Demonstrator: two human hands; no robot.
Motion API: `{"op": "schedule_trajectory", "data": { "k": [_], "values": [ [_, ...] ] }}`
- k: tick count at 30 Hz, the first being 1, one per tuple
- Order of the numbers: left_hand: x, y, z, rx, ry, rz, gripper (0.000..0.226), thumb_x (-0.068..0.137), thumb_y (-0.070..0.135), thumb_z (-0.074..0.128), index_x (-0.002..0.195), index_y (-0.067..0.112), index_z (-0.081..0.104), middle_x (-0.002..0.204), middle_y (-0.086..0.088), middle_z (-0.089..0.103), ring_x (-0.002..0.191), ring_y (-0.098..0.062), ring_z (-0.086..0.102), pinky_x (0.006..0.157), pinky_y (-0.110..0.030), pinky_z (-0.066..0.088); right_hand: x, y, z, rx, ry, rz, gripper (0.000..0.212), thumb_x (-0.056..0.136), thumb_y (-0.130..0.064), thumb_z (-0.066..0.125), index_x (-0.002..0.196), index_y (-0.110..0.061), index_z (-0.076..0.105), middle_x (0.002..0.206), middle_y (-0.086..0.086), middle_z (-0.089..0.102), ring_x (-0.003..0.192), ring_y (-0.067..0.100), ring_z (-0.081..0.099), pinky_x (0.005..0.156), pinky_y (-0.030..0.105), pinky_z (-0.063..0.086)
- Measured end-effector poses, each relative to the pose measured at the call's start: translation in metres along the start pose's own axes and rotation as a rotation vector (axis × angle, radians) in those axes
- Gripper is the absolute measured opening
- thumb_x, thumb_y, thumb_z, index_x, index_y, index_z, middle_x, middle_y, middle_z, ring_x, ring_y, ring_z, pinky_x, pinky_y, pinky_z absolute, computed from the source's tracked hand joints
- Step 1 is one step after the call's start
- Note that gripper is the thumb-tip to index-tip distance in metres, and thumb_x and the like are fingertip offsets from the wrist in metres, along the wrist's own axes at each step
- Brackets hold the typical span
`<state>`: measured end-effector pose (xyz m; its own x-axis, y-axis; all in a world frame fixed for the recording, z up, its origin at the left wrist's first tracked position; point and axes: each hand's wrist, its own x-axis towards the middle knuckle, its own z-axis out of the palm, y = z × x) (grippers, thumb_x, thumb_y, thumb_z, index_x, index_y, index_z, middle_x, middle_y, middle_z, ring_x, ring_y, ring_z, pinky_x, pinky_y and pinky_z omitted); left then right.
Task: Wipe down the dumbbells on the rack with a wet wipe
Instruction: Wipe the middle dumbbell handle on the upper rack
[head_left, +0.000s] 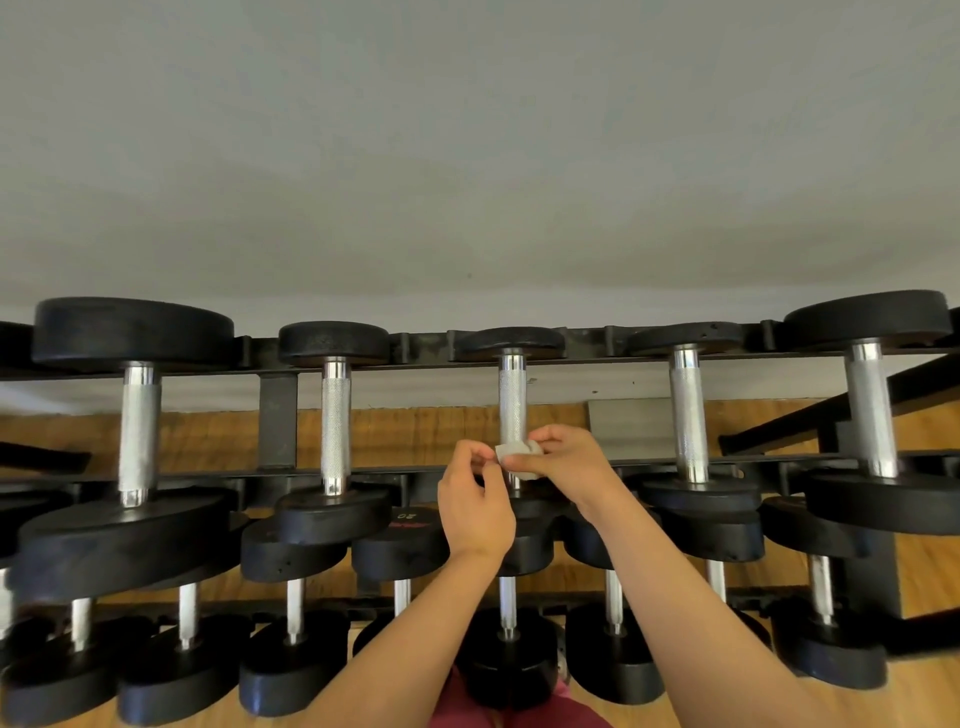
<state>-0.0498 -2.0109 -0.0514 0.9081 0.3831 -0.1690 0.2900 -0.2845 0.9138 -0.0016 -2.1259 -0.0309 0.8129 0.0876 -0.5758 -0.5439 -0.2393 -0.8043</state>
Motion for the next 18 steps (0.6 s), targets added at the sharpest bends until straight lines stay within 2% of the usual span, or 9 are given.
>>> {"op": "schedule_trajectory", "data": {
  "k": [2,4,7,9,11,15,18],
  "values": [
    [0.000,-0.001,0.000,-0.005,-0.003,0.000,0.022,0.094,0.007,0.048,0.080,0.023,0.052,0.073,0.003,0.059,0.066,-0.012,0.054,0.059,-0.017,0.041,0.000,0.005,-0.004,0.045,0.070,-0.001,0.028,0.071,-0.017,0.085,0.093,-0.013,0.067,0.093,0.000,0.070,0.087,0.013,0.065,0.069,0.019,0.047],
    [0.001,-0.001,0.001,0.002,0.004,-0.001,0.021,0.094,0.006,0.048,0.081,0.022,0.053,0.074,0.003,0.059,0.066,-0.012,0.054,0.060,-0.017,0.041,0.001,0.011,-0.008,0.122,0.133,0.034,0.024,0.073,-0.014,0.084,0.091,-0.012,0.068,0.095,0.003,0.070,0.091,0.018,0.066,0.077,0.026,0.052],
    [0.000,-0.001,0.001,0.002,0.011,0.005,0.020,0.093,0.005,0.048,0.081,0.020,0.053,0.074,0.004,0.059,0.067,-0.011,0.054,0.059,-0.017,0.041,0.005,0.007,-0.006,0.165,0.053,0.083,0.030,0.073,-0.016,0.084,0.098,-0.015,0.068,0.101,0.003,0.071,0.100,0.021,0.066,0.090,0.034,0.052],
    [0.000,-0.001,0.001,0.000,0.007,0.008,0.019,0.093,0.006,0.048,0.082,0.020,0.054,0.074,0.004,0.060,0.067,-0.012,0.054,0.060,-0.018,0.042,0.008,0.000,-0.002,0.096,0.010,0.083,0.038,0.071,-0.020,0.085,0.104,-0.012,0.067,0.100,0.001,0.070,0.097,0.017,0.065,0.083,0.027,0.050],
    [0.001,-0.001,0.000,0.008,0.003,0.002,0.019,0.093,0.006,0.048,0.082,0.020,0.053,0.074,0.004,0.060,0.066,-0.012,0.054,0.060,-0.020,0.042,0.010,-0.004,-0.003,0.036,0.037,0.063,0.038,0.070,-0.022,0.086,0.102,-0.011,0.068,0.097,0.000,0.069,0.090,0.013,0.063,0.073,0.022,0.047],
    [0.000,0.000,0.000,0.008,0.010,0.003,0.019,0.092,0.005,0.048,0.082,0.019,0.053,0.073,0.003,0.059,0.064,-0.012,0.052,0.058,-0.016,0.040,0.009,-0.002,-0.013,0.036,0.089,0.055,0.027,0.069,-0.018,0.086,0.090,-0.013,0.069,0.093,0.000,0.068,0.087,0.015,0.063,0.072,0.024,0.049],
    [0.000,0.000,0.000,0.008,0.007,-0.004,0.020,0.092,0.005,0.048,0.082,0.021,0.053,0.073,0.004,0.059,0.065,-0.012,0.054,0.057,-0.016,0.039,0.008,-0.006,-0.015,0.010,-0.003,0.050,0.033,0.072,-0.018,0.084,0.101,-0.012,0.069,0.096,-0.002,0.068,0.090,0.014,0.063,0.067,0.018,0.045]
  ]
}}
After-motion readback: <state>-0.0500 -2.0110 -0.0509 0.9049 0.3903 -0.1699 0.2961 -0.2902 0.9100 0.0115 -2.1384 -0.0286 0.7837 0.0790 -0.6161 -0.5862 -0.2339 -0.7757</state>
